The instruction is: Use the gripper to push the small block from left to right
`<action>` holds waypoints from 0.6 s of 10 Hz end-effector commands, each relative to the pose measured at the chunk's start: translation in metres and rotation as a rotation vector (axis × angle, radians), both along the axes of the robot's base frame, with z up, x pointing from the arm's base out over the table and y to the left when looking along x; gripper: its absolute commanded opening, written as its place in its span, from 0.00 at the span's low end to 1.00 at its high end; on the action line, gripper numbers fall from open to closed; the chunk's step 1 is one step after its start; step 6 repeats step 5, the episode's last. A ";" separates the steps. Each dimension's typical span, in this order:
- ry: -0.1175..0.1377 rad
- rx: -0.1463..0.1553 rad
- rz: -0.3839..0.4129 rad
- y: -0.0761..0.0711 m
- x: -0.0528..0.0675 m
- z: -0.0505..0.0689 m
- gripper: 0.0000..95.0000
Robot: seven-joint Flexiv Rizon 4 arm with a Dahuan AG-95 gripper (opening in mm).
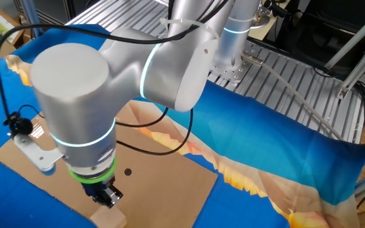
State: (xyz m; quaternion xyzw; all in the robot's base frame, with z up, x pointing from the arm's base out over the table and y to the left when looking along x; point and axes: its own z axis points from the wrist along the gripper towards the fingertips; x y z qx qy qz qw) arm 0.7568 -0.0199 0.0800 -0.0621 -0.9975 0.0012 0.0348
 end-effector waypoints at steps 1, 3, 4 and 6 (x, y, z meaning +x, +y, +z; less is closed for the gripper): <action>0.051 -0.004 -0.019 -0.007 -0.007 0.022 0.00; 0.054 -0.041 -0.021 -0.009 -0.009 0.027 0.00; 0.054 -0.057 -0.023 -0.010 -0.010 0.029 0.00; 0.057 -0.059 -0.040 -0.011 -0.011 0.031 0.00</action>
